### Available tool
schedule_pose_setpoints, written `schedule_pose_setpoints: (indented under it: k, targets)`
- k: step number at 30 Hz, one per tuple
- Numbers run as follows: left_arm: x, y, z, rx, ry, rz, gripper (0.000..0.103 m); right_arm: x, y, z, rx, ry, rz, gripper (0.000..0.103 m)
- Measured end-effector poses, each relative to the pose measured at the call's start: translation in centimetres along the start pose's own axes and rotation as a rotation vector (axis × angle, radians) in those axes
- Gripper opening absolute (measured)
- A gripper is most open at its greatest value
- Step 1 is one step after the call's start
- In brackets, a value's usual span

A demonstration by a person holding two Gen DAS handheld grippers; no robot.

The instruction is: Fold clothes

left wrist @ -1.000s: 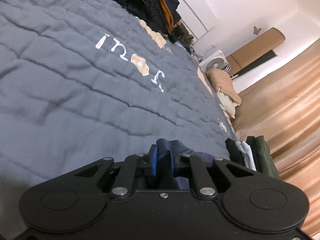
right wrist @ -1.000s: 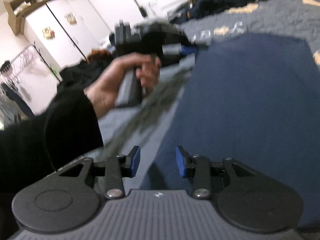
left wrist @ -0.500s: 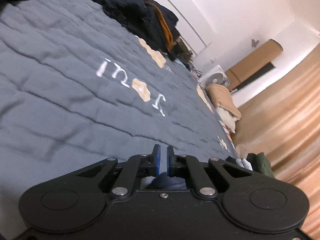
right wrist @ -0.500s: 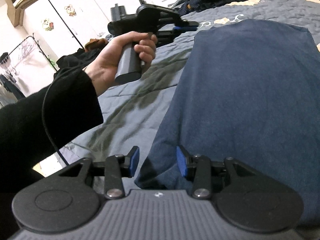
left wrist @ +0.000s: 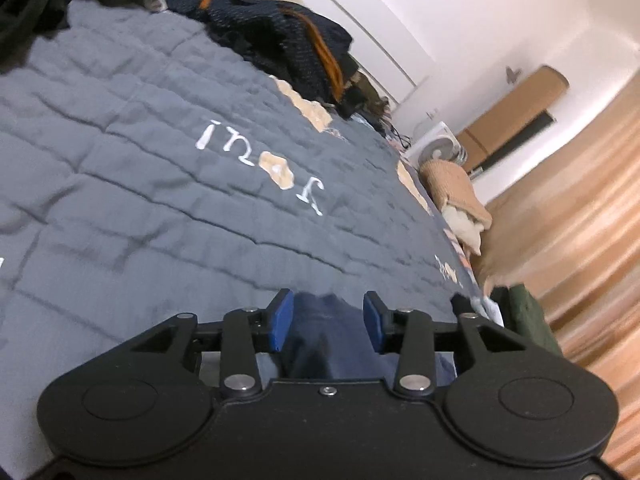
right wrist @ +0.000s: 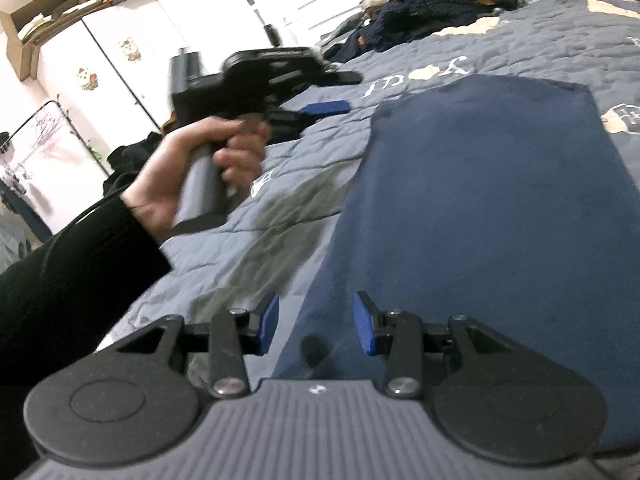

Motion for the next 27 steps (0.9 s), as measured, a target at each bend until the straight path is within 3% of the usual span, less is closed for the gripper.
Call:
schedule_pose_setpoints:
  k: [7,16,21,27]
  targets:
    - [-2.3,3.3,-1.8,0.020,-0.002,0.012,0.042,-0.9,-0.3,-0.9,0.041,0.002,-0.027,0.040]
    - [-4.7,7.5,-3.3,0.029,-0.133,0.015,0.045,-1.6,-0.5,-0.7,0.036,0.063,-0.028,0.040]
    - [-6.0,9.5,-4.6,0.059,-0.149,0.028,0.046,-2.6,-0.7,-0.6,0.021,0.094,-0.049,0.040]
    - [-6.6,11.8,-6.4,0.105,-0.200,0.044,0.056,-3.7,-0.9,-0.8,0.028,0.104,-0.057,0.040]
Point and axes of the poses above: each gripper's, at about its wrist camera, not at the fingertips, and x roughly the way its jaws point, z to its left, y to its underside, the point moved 1 cm from there along x, roughly the way its jaws point, and after that the axes turned 12 degrees about z, right-handed, at the moved point
